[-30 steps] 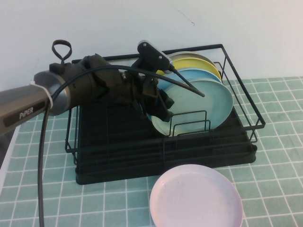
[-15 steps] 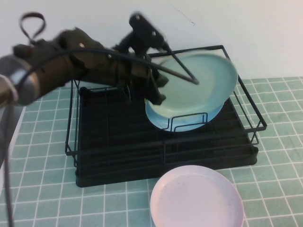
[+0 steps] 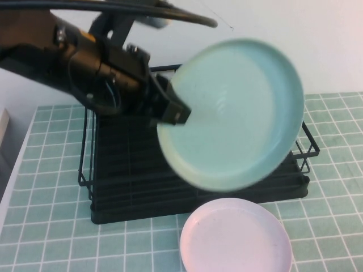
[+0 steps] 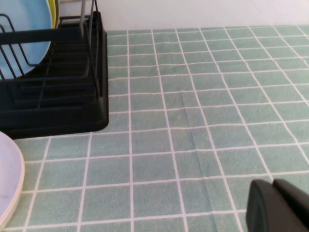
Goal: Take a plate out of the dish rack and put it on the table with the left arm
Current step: Place the plate from the table
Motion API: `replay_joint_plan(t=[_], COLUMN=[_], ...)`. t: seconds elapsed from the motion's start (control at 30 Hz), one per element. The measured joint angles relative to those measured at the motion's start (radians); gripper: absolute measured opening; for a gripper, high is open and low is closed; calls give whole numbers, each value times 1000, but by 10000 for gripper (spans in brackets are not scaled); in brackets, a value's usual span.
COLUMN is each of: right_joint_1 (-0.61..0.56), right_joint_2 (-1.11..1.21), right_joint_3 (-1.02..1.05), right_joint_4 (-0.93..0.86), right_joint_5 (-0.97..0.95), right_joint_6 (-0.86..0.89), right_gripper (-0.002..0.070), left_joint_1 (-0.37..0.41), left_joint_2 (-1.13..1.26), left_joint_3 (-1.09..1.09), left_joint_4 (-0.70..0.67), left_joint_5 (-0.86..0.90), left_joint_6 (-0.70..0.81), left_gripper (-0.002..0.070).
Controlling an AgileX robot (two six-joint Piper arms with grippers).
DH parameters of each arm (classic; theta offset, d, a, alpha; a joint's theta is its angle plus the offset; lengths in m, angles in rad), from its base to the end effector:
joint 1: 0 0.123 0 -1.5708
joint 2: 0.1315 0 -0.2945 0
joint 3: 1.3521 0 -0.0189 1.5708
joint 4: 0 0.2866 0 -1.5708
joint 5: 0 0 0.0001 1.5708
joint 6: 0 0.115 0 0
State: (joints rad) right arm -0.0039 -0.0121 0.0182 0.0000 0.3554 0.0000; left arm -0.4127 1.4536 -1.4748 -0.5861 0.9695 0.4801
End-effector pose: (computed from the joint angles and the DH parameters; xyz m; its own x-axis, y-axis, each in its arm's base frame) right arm 0.1024 -0.0004 0.1689 -0.2709 0.0011 -0.9626 0.0039 1.0000 0.0000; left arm 0.3089 -0.1926 0.3957 -0.5563 0.3606 -0.7487 0.7282 0.6456 -0.2301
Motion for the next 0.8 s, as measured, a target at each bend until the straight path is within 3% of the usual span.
replay_joint_plan(t=[0.13,0.27,0.53,0.8], right_joint_1=[0,0,0,0], right_joint_2=[0,0,0,0], right_joint_3=[0,0,0,0], right_joint_4=[0,0,0,0], right_joint_5=[0,0,0,0], right_joint_6=[0,0,0,0], right_gripper=[-1,-1,-1,-1], left_joint_1=[0,-2,-5,-5], left_joint_2=[2,2,2,2], left_joint_3=[56,213,565,695], left_joint_4=[-1,-146,-434,-555], left_joint_5=[99,86,-166,-340], left_joint_6=[-109,-124,-49,48], left_gripper=[90,90,90,90])
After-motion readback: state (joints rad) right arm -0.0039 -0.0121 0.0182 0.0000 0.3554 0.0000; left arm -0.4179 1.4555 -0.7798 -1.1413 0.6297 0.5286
